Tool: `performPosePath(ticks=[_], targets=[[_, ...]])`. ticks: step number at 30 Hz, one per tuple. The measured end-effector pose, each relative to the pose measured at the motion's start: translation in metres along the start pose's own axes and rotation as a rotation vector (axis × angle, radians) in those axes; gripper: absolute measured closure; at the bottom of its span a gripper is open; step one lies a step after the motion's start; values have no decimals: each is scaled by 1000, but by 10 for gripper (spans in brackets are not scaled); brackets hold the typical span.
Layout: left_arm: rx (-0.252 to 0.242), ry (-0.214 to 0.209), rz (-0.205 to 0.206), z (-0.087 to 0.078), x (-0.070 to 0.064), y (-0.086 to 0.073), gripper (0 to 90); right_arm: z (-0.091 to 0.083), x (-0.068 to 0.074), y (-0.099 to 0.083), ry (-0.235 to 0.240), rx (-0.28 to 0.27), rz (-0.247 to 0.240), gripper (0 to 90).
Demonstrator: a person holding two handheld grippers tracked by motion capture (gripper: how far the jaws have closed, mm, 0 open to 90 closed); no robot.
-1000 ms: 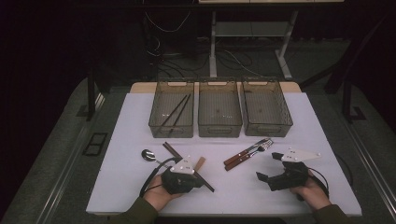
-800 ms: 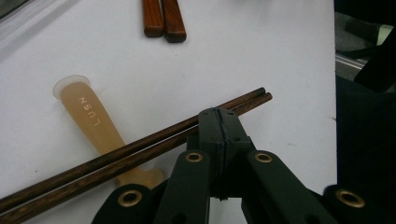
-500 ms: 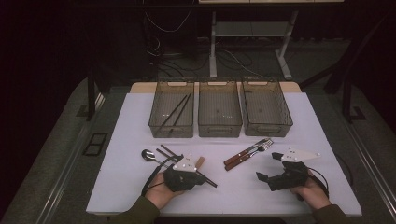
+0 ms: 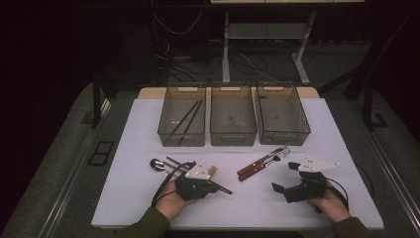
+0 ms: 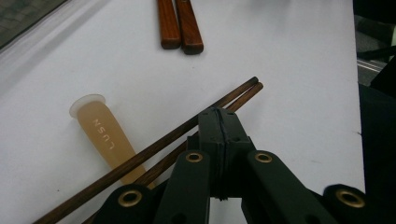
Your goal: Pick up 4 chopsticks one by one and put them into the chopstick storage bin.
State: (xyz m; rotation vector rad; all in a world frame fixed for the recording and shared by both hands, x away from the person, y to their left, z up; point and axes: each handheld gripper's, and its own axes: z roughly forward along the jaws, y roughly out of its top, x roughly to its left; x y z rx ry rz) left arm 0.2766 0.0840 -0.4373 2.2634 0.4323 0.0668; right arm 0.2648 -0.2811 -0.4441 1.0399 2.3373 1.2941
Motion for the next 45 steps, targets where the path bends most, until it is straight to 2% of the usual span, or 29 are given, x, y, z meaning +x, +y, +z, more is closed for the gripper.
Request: performPosePath(ticks=[23, 30, 45], targets=[[-12, 46, 13, 4, 10, 9, 889, 0, 0, 0, 3, 3, 2, 9], [0, 44, 26, 7, 10, 9, 889, 0, 0, 0, 3, 3, 3, 9], [-5, 62, 23, 12, 16, 15, 889, 0, 0, 0, 4, 3, 4, 9]])
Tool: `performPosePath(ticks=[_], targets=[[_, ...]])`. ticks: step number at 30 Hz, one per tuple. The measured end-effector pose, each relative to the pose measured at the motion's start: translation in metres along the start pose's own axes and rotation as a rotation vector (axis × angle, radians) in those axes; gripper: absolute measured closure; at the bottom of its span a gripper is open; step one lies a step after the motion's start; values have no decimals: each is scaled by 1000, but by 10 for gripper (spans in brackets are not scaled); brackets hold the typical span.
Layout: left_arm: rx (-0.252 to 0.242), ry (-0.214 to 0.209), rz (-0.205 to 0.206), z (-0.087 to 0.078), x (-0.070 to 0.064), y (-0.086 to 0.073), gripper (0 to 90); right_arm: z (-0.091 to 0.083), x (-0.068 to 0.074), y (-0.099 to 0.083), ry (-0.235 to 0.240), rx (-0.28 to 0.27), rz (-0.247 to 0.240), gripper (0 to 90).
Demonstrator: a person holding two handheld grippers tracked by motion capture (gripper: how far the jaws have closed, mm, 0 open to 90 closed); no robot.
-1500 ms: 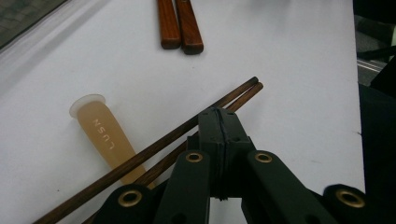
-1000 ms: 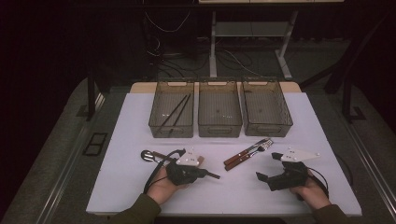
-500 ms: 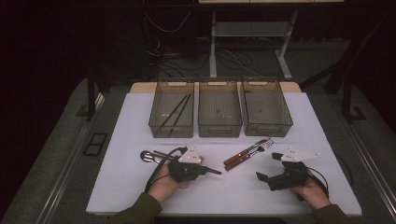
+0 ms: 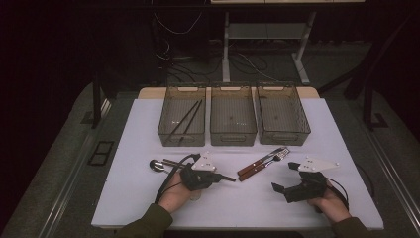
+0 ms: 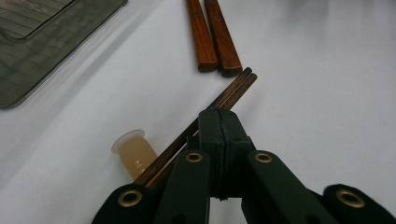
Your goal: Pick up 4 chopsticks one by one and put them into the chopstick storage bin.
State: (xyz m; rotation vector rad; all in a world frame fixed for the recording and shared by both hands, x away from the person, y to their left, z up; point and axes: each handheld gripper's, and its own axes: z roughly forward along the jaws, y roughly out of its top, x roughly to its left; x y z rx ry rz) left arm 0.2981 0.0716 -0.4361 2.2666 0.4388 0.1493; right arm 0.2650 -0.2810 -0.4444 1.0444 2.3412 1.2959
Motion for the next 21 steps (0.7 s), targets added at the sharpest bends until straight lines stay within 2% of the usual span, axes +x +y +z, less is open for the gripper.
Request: performPosePath(ticks=[21], targets=[[-8, 21, -9, 5, 10, 5, 889, 0, 0, 0, 3, -2, -5, 9]])
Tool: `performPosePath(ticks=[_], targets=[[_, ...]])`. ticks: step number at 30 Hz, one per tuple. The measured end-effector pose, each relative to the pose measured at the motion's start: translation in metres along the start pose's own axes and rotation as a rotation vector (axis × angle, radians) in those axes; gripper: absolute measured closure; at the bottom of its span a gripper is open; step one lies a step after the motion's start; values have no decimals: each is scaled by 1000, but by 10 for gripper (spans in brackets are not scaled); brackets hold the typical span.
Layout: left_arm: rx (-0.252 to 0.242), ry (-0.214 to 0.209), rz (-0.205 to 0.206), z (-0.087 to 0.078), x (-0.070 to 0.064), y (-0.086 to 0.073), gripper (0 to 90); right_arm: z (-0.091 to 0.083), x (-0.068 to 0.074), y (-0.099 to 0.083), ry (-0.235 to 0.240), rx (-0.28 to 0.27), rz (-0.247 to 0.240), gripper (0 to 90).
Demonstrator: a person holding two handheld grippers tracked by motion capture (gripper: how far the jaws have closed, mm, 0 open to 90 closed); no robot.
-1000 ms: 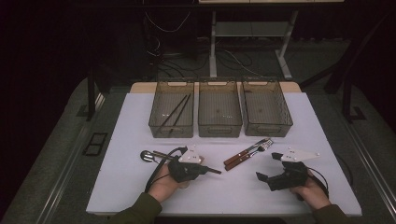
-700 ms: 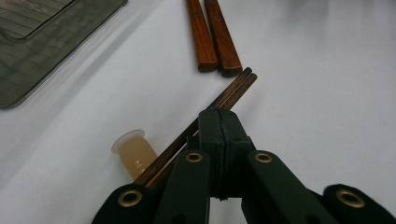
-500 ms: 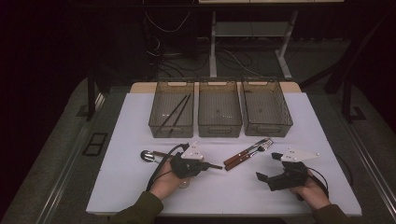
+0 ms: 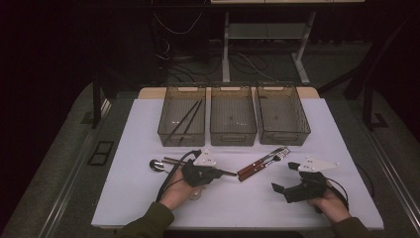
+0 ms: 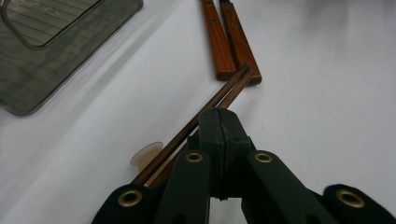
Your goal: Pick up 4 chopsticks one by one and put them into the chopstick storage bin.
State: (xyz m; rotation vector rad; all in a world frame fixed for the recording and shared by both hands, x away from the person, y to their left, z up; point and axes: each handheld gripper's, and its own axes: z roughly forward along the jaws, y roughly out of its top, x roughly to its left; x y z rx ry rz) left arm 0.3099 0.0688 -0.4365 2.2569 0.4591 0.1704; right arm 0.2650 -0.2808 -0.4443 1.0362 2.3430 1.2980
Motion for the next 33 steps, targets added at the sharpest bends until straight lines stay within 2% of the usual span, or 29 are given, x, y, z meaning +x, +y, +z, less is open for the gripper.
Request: performPosePath(ticks=[7, 11, 21, 25, 33], targets=[[2, 6, 1, 2, 4, 1, 889, 0, 0, 0, 0, 2, 4, 9], [-9, 12, -12, 4, 4, 2, 889, 0, 0, 0, 0, 2, 4, 9], [-4, 21, -8, 8, 10, 5, 889, 0, 0, 0, 2, -2, -1, 9], [-18, 23, -23, 9, 13, 7, 889, 0, 0, 0, 0, 1, 4, 9], [-15, 36, -27, 13, 20, 9, 889, 0, 0, 0, 1, 1, 4, 9]])
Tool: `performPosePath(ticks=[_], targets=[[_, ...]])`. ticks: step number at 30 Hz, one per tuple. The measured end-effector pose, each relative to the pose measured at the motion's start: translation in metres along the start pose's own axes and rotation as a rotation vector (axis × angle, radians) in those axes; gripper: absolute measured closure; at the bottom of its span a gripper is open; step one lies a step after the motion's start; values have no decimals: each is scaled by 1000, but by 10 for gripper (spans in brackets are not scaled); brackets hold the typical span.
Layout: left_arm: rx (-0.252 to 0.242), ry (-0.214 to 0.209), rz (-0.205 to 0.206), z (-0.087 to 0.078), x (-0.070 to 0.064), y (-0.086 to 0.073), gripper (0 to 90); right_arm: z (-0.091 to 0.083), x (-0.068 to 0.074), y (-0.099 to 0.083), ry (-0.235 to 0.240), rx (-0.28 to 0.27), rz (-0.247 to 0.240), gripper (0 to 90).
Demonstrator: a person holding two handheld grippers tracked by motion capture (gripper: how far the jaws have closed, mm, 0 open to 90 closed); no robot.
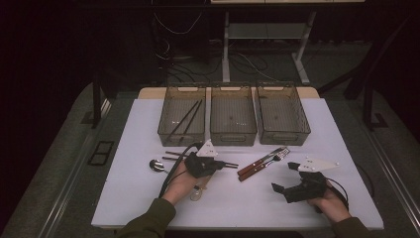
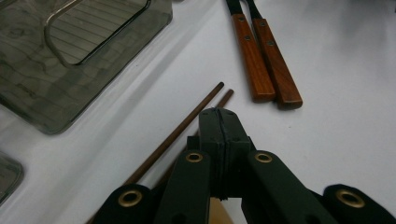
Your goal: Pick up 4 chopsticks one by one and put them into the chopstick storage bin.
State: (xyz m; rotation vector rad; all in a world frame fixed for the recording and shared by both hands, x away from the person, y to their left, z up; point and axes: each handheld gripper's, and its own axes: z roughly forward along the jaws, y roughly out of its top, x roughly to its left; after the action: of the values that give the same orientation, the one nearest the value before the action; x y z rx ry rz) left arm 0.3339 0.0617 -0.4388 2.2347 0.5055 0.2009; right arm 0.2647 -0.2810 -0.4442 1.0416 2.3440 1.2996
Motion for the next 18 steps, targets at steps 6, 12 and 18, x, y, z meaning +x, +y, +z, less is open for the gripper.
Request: performPosePath(ticks=[6, 12, 18], targets=[[-13, 5, -6, -2, 2, 1, 889, 0, 0, 0, 2, -3, -5, 9], [-29, 45, -20, -18, 12, 0, 879, 0, 0, 0, 1, -3, -5, 9], [18, 139, -55, -46, 31, -14, 822, -1, 0, 0, 4, -3, -3, 9]])
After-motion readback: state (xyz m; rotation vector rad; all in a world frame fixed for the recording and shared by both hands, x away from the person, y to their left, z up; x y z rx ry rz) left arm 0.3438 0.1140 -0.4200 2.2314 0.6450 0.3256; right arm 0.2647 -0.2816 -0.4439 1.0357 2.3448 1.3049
